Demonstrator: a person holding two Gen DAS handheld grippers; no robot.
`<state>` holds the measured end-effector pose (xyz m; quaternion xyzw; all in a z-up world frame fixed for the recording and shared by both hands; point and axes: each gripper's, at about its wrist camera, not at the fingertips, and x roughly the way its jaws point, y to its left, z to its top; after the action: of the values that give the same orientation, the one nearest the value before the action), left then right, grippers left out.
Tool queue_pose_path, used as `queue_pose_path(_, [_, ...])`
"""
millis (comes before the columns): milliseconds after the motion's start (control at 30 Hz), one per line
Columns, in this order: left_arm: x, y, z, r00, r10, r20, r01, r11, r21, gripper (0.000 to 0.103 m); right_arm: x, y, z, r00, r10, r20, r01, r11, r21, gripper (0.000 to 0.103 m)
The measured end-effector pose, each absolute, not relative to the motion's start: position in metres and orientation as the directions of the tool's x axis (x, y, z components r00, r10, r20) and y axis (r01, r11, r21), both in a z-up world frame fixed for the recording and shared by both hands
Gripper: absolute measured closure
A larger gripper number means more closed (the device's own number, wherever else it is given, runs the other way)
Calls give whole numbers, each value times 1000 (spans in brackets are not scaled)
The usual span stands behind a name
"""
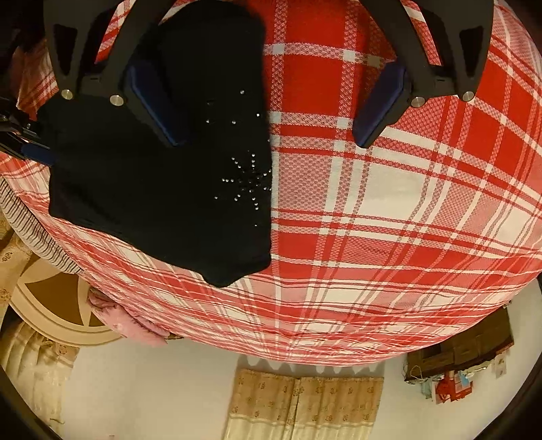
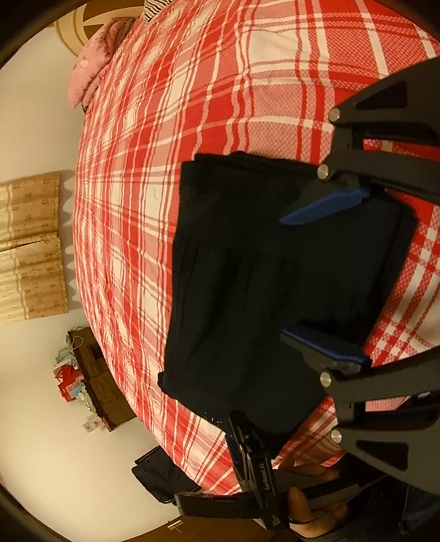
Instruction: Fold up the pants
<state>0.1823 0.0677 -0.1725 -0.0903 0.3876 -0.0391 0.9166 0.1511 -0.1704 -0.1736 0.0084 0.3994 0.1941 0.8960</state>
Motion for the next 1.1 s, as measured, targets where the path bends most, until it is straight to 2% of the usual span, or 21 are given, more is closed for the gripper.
queue_pose_path(233, [182, 60, -160, 730, -103, -676, 38, 993, -110, 1, 151, -175, -173, 596, 368, -714, -351, 919, 181, 38])
queue_pose_path(400, [195, 55, -156, 733, -131, -668, 111, 991, -74, 1, 147, -183, -171, 600, 408, -688, -359, 906, 225, 38])
queue_pose_path(633, [211, 52, -155, 688, -197, -698, 212, 975, -66, 1, 143, -201, -164, 630, 412, -658, -302, 911, 280, 38])
queue_pose_path(767, [219, 61, -150, 692, -183, -698, 201, 978, -58, 1, 151, -217, -154, 690, 317, -651, -187, 946, 264, 35])
queue_pose_path(900, [230, 62, -154, 674, -194, -713, 198, 977, -79, 1, 178, -223, -150, 707, 297, -641, -137, 948, 288, 35])
queue_pose_path(1100, [226, 67, -156, 673, -208, -710, 197, 975, -100, 1, 223, -218, -170, 643, 210, -736, -52, 972, 231, 36])
